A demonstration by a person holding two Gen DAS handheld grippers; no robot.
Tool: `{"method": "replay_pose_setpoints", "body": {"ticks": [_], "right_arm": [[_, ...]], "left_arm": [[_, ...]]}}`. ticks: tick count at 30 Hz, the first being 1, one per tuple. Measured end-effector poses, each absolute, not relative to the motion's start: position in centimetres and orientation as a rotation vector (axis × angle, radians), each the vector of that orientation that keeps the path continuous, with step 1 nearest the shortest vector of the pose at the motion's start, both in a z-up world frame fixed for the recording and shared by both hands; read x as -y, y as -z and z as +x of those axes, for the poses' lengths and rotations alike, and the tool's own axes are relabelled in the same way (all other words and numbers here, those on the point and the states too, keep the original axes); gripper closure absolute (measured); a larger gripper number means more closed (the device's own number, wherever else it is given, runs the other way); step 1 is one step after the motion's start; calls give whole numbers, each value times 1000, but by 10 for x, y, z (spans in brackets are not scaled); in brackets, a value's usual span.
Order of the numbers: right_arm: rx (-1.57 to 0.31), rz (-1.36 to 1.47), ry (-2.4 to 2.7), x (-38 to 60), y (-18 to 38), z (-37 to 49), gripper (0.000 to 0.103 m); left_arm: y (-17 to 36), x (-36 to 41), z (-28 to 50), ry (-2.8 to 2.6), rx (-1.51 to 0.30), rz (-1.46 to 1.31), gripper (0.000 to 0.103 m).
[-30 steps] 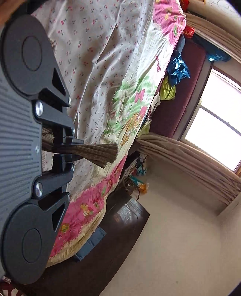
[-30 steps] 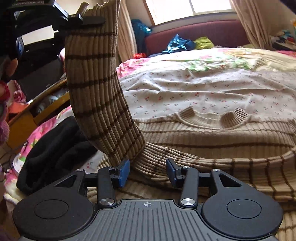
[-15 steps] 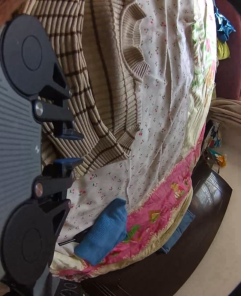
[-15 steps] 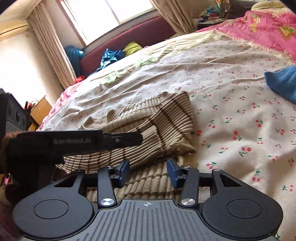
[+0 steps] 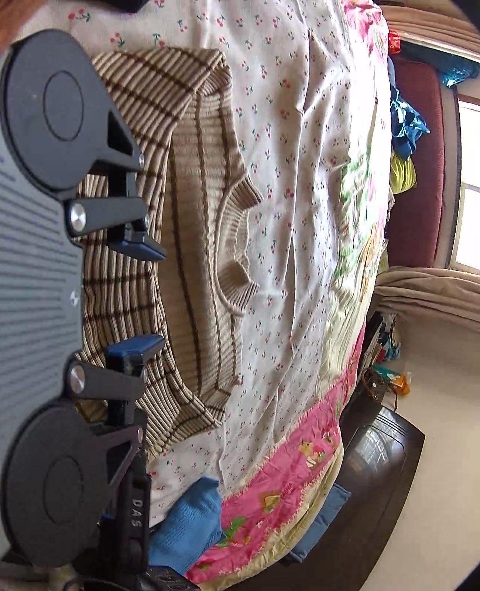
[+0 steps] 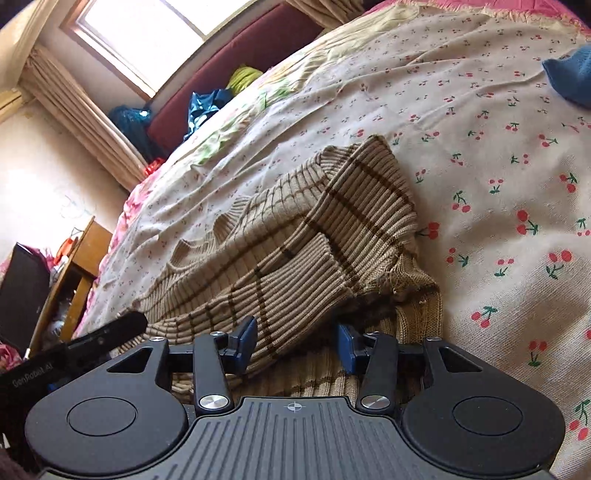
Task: Fold small clothes
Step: 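Lay the held sleeve across the sweater body and open the left gripper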
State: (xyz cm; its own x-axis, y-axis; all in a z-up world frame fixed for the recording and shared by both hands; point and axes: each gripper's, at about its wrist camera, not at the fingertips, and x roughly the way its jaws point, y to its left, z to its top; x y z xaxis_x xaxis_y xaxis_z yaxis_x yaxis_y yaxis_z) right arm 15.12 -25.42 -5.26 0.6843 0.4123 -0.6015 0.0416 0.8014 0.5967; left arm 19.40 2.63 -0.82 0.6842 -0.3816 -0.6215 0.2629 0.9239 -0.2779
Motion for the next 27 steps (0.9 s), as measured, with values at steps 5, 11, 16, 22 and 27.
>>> {"method": "replay_pose_setpoints", "body": {"ticks": [5, 11, 16, 22, 27], "right_arm": [[-781, 593, -216, 255, 42, 156, 96], [-738, 553, -155, 262, 36, 162, 100], [-824, 474, -156, 254, 44, 161, 92], [-854, 352, -296, 232, 5, 104, 80], [-931, 129, -452, 187, -4, 36, 72]], "left_arm": [[13, -49, 191, 324, -721, -167, 47], [29, -72, 188, 243, -749, -137, 47], [37, -101, 164, 197, -825, -153, 48], [1, -130, 107, 208, -835, -130, 47], [-4, -142, 67, 201, -908, -74, 46]]}}
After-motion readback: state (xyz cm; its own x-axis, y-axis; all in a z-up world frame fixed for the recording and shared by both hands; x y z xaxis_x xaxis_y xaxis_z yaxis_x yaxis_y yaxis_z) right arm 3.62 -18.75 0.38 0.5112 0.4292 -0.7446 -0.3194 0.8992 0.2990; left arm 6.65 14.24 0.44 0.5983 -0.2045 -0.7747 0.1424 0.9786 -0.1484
